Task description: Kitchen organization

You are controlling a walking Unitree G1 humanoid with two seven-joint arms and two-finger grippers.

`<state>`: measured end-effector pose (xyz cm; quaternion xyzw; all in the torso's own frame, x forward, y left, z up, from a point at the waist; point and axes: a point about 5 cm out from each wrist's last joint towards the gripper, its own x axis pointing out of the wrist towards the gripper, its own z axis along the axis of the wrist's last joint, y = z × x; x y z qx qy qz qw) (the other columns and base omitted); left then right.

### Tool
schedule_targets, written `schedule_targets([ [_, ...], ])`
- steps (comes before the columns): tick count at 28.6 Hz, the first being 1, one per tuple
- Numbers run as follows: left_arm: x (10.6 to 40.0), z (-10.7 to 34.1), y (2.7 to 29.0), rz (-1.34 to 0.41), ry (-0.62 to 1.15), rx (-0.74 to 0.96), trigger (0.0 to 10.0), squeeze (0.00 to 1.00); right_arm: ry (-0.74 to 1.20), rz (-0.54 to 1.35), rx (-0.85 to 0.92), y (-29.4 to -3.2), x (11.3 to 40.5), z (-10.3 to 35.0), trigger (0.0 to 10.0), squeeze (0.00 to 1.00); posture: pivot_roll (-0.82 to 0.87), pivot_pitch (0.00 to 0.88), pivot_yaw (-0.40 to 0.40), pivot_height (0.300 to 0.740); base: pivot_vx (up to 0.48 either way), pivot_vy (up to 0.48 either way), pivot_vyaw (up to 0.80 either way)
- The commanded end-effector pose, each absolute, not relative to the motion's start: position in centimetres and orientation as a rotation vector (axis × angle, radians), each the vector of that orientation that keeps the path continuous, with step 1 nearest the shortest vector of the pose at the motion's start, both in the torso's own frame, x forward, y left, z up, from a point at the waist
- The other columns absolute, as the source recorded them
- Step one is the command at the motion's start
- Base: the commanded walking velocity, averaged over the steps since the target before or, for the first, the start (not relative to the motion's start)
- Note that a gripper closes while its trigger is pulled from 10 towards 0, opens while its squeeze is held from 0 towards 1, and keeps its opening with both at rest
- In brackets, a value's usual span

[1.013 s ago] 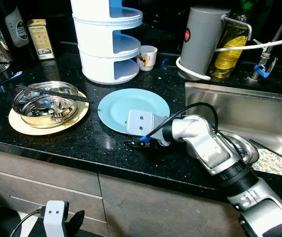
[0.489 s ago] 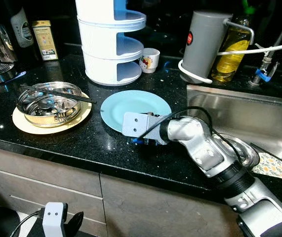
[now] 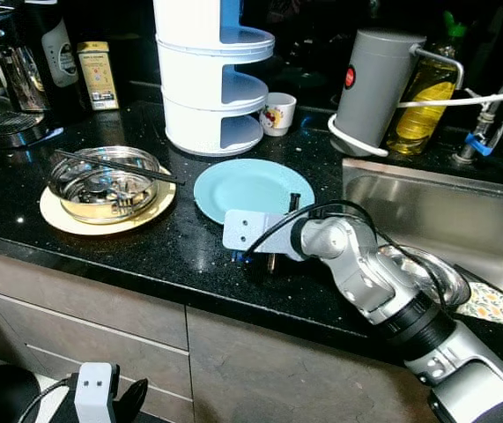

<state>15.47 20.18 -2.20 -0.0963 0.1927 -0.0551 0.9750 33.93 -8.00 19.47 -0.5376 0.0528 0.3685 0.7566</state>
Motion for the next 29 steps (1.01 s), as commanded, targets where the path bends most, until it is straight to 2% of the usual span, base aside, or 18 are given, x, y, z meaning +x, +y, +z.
schedule_targets([
  [1, 15.6, -2.2, 19.9, -0.117, 0.382, -0.196, 10.0, 0.00, 0.187, 0.779, -1.083, -9.0, 34.4, 18.3, 0.0, 0.00, 0.10, 0.000, -0.077, 0.740, 0.000, 0.000, 0.00],
  [5, 15.7, -2.1, 19.8, -0.118, 0.377, -0.195, 10.0, 0.00, 0.066, 0.650, -0.848, -9.2, 35.9, 21.0, 0.0, 0.00, 0.10, 0.000, -0.077, 0.740, 0.000, 0.000, 0.00],
  [7, 15.8, -2.0, 19.8, -0.118, 0.376, -0.195, 10.0, 0.00, 0.053, 0.628, -0.806, -9.4, 36.1, 21.4, 0.0, 0.00, 0.10, 0.000, -0.077, 0.740, 0.000, 0.000, 0.00],
  [9, 15.8, -2.0, 19.8, -0.117, 0.374, -0.195, 10.0, 0.00, -0.020, 0.585, -0.655, -10.0, 36.7, 23.0, 0.0, 0.00, 0.10, 0.000, -0.079, 0.740, 0.000, 0.000, 0.00],
  [10, 15.8, -2.0, 19.8, -0.117, 0.374, -0.195, 10.0, 0.00, -0.020, 0.585, -0.655, -10.0, 36.7, 23.0, 0.0, 0.00, 0.10, 0.000, -0.079, 0.740, 0.000, 0.000, 0.00],
  [12, 15.8, -1.9, 19.8, -0.116, 0.372, -0.195, 10.0, 0.00, -0.081, 0.531, -0.536, -11.3, 37.3, 24.6, 0.0, 0.00, 0.10, 0.000, -0.077, 0.740, 0.000, 0.000, 0.00],
  [13, 15.8, -1.9, 19.8, -0.116, 0.372, -0.195, 10.0, 0.00, -0.081, 0.531, -0.536, -11.3, 37.3, 24.6, 0.0, 0.00, 0.10, 0.000, -0.077, 0.740, 0.000, 0.000, 0.00],
  [16, 15.7, -1.9, 19.7, -0.119, 0.372, -0.195, 10.0, 0.00, -0.151, 0.462, -0.380, -13.6, 37.9, 26.7, 0.0, 0.00, 0.10, 0.000, -0.076, 0.740, 0.000, 0.000, 0.00],
  [17, 15.7, -1.9, 19.7, -0.119, 0.372, -0.195, 10.0, 0.00, -0.151, 0.462, -0.380, -13.6, 37.9, 26.7, 0.0, 0.00, 0.10, 0.000, -0.076, 0.740, 0.000, 0.000, 0.00],
  [20, 15.7, -1.9, 19.7, -0.119, 0.373, -0.196, 10.0, 0.00, -0.221, 0.473, -0.144, -14.4, 37.8, 27.9, 0.0, 0.00, 0.10, 0.000, -0.076, 0.740, 0.000, 0.000, 0.00],
  [21, 15.7, -1.9, 19.7, -0.119, 0.373, -0.196, 10.0, 0.00, -0.221, 0.473, -0.144, -14.4, 37.8, 27.9, 0.0, 0.00, 0.10, 0.000, -0.076, 0.740, 0.000, 0.000, 0.00],
  [24, 15.5, -1.9, 19.8, -0.120, 0.375, -0.196, 10.0, 0.00, -0.357, 0.634, 0.339, -13.8, 36.6, 30.1, 0.0, 0.00, 0.10, 0.000, -0.073, 0.740, 0.000, 0.000, 0.00],
  [29, 15.5, -1.9, 19.8, -0.123, 0.377, -0.196, 10.0, 0.00, -0.462, 0.796, 0.681, -13.8, 35.4, 31.5, 0.0, 0.00, 0.10, 0.000, -0.070, 0.740, 0.000, 0.000, -0.09],
])
